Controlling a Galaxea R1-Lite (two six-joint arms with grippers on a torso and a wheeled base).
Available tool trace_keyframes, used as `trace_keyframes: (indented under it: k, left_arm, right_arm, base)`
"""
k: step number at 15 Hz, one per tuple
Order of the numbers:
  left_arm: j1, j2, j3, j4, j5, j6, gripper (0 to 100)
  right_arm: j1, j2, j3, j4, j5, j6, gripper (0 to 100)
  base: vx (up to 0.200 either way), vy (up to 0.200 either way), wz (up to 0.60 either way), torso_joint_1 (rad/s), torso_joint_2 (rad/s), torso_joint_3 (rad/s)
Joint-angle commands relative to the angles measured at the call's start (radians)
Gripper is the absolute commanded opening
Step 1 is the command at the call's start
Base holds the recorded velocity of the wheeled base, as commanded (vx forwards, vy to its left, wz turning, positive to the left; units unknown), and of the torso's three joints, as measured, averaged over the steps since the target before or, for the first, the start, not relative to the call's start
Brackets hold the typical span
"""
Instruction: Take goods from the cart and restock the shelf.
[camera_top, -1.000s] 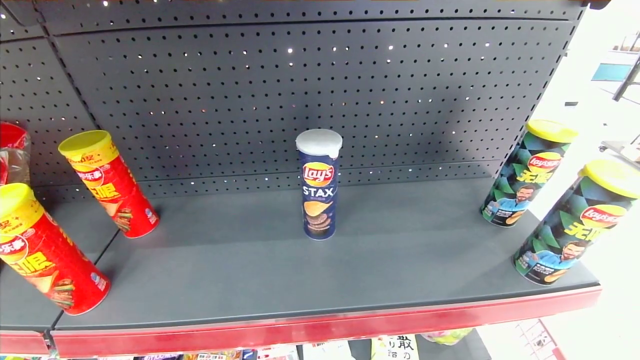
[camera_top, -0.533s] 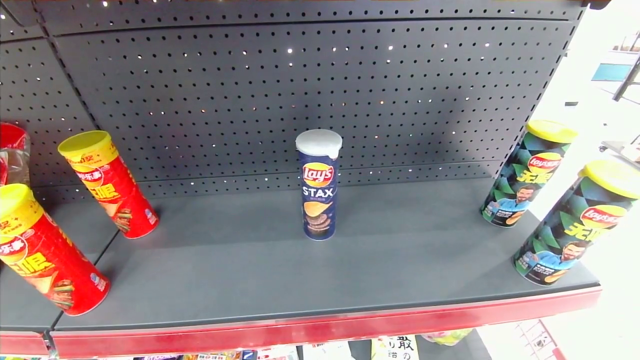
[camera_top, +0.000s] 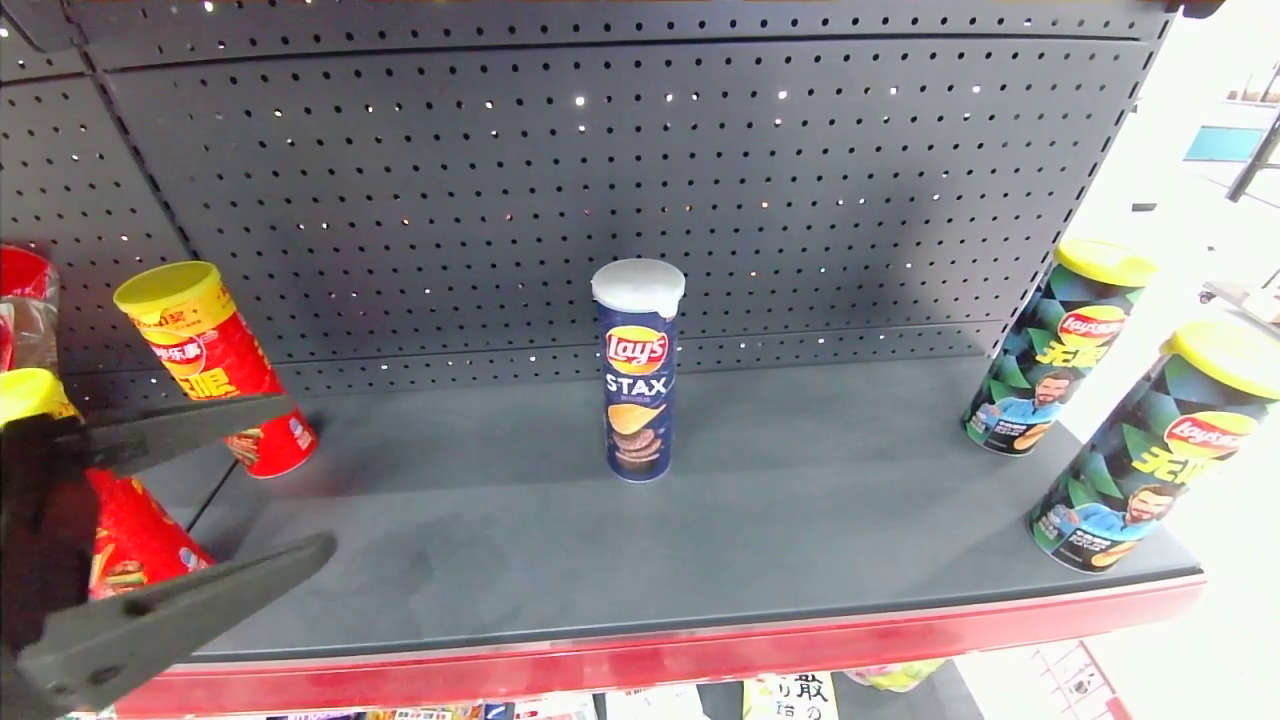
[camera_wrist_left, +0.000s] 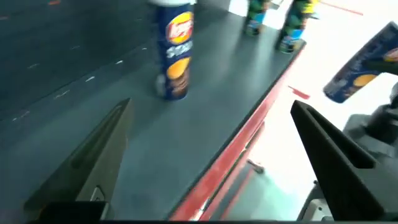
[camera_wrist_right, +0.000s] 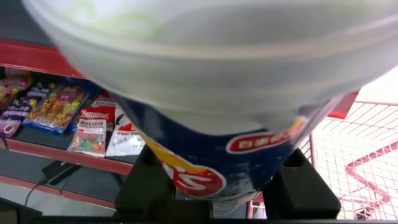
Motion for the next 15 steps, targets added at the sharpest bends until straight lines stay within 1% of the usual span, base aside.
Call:
trace_keyframes:
  k: [1, 2, 3, 4, 5, 7, 8, 10, 12, 13, 14, 15]
  left_arm:
    - [-0.079, 0.387, -0.121, -0.157, -0.077, 0.046, 100]
    - [-0.088, 0.420, -0.135, -0.169, -0.077, 0.058, 100]
    - [-0.098, 0.509, -0.179, -0.192, -0.080, 0.089, 100]
    - [-0.111, 0.558, -0.208, -0.197, -0.087, 0.103, 100]
    - [-0.114, 0.590, -0.233, -0.195, -0.087, 0.115, 100]
    - [-0.111, 0.657, -0.285, -0.197, -0.089, 0.156, 100]
    - [-0.111, 0.694, -0.324, -0.197, -0.100, 0.175, 100]
    - [-0.111, 0.737, -0.370, -0.195, -0.157, 0.179, 100]
    - [-0.111, 0.772, -0.406, -0.197, -0.163, 0.181, 100]
    - [-0.111, 0.814, -0.454, -0.197, -0.181, 0.193, 100]
    - [-0.109, 0.840, -0.482, -0.197, -0.198, 0.219, 100]
    - [-0.108, 0.858, -0.503, -0.197, -0.213, 0.236, 100]
  right_arm:
    - [0.001, 0.002, 0.002, 0.000, 0.000, 0.000, 0]
    - [0.001, 0.002, 0.002, 0.000, 0.000, 0.000, 0]
    - [0.001, 0.002, 0.002, 0.001, 0.000, 0.003, 0]
    - [0.001, 0.002, 0.002, 0.000, 0.000, 0.003, 0]
    - [0.001, 0.002, 0.002, 0.000, 0.000, 0.003, 0]
    - [0.001, 0.002, 0.002, 0.000, -0.001, 0.003, 0]
    - [0.001, 0.002, 0.002, 0.000, -0.001, 0.003, 0]
    - [0.001, 0.002, 0.002, 0.000, -0.003, 0.003, 0]
    - [0.001, 0.002, 0.002, 0.000, -0.003, 0.003, 0]
    - [0.001, 0.002, 0.002, 0.000, -0.003, 0.003, 0]
    - [0.001, 0.002, 0.002, 0.000, -0.003, 0.003, 0]
    - [0.001, 0.002, 0.002, 0.000, -0.003, 0.003, 0]
  base:
    - [0.000, 0.000, 0.00, 0.000, 0.00, 0.000]
    - [0.000, 0.000, 0.00, 0.000, 0.00, 0.000]
    - [0.000, 0.000, 0.00, 0.000, 0.00, 0.000]
    - [0.000, 0.000, 0.00, 0.000, 0.00, 0.000]
    - [0.000, 0.000, 0.00, 0.000, 0.00, 0.000]
    - [0.000, 0.000, 0.00, 0.000, 0.00, 0.000]
    - [0.000, 0.000, 0.00, 0.000, 0.00, 0.000]
    - [0.000, 0.000, 0.00, 0.000, 0.00, 0.000]
    - [0.000, 0.000, 0.00, 0.000, 0.00, 0.000]
    - [0.000, 0.000, 0.00, 0.000, 0.00, 0.000]
    - [0.000, 0.000, 0.00, 0.000, 0.00, 0.000]
    - [0.000, 0.000, 0.00, 0.000, 0.00, 0.000]
